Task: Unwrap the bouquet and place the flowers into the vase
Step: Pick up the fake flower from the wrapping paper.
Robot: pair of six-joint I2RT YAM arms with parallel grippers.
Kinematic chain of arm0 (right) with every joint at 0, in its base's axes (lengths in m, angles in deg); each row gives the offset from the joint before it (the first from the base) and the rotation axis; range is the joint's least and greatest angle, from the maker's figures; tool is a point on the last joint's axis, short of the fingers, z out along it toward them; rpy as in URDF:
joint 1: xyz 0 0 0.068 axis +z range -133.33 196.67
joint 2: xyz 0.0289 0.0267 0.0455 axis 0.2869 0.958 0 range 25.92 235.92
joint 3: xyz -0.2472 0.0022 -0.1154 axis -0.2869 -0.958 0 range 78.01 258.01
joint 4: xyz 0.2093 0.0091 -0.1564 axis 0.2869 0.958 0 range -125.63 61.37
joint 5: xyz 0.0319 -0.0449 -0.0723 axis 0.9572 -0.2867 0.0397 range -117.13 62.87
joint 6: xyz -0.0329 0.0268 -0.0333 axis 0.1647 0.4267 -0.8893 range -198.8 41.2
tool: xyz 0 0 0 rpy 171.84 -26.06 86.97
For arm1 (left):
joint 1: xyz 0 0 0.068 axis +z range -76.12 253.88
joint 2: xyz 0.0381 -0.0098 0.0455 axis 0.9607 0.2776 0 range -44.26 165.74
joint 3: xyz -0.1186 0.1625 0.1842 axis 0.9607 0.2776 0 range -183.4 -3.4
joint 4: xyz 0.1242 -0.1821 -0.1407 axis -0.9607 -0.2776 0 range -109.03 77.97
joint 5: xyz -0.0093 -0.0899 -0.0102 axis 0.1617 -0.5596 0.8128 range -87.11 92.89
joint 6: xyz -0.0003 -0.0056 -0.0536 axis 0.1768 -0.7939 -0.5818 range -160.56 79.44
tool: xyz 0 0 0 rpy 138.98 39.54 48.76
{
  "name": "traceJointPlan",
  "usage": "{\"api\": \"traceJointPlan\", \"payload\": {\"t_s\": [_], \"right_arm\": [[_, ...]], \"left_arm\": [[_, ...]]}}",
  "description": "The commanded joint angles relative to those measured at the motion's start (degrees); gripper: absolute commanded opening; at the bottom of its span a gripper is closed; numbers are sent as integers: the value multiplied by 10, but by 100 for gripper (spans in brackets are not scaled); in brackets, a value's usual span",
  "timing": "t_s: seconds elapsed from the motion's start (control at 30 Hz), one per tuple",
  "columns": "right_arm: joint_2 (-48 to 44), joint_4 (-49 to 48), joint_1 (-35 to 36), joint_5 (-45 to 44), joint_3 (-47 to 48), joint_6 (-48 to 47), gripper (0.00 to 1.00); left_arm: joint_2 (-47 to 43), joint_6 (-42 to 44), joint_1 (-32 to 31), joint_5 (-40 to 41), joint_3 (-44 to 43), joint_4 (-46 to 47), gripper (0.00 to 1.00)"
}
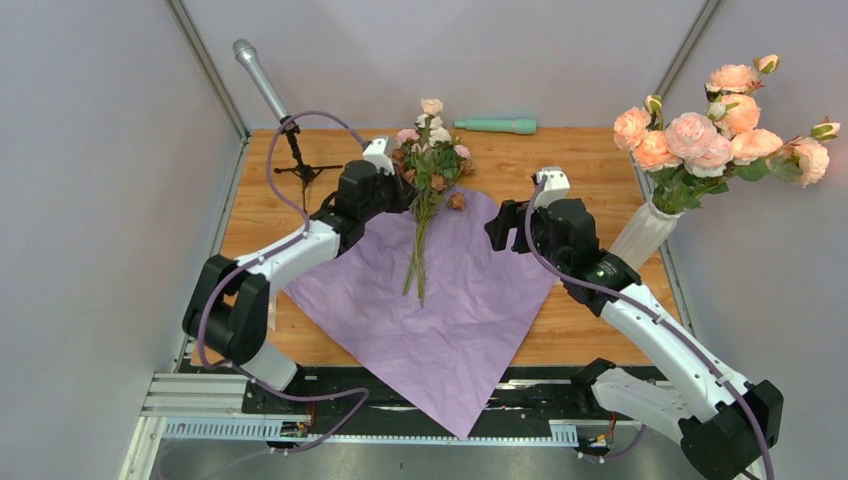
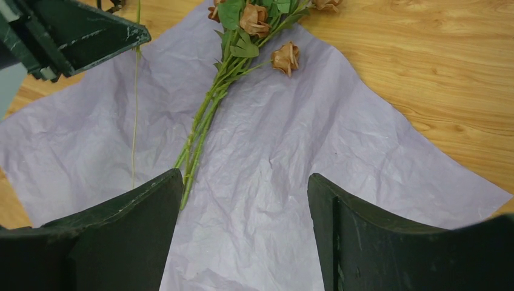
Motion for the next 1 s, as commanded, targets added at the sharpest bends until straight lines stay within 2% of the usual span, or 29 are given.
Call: {"api": "traceJointPlan", "payload": {"t_s": [0.0,0.2,0.47,0.73,0.97], "right_arm": [[-18,-24,-3,40,22,43,76],[-13,-70,-4,150,43,96,76],[-3,-177,-4,283,54,163,77],[34,-254,-4,365,59,212,73],[59,-290,0,391,59,235,65]], "left_arm": [[-95,-43,-8,-34,71,85,0],[-211,-61,-51,-60,135,114,0],[-311,-113,-100,-90,223,189,0],[-335,-129,-106,-166,251,236,0],[-332,-132,-110,-191,243,245,0]]}}
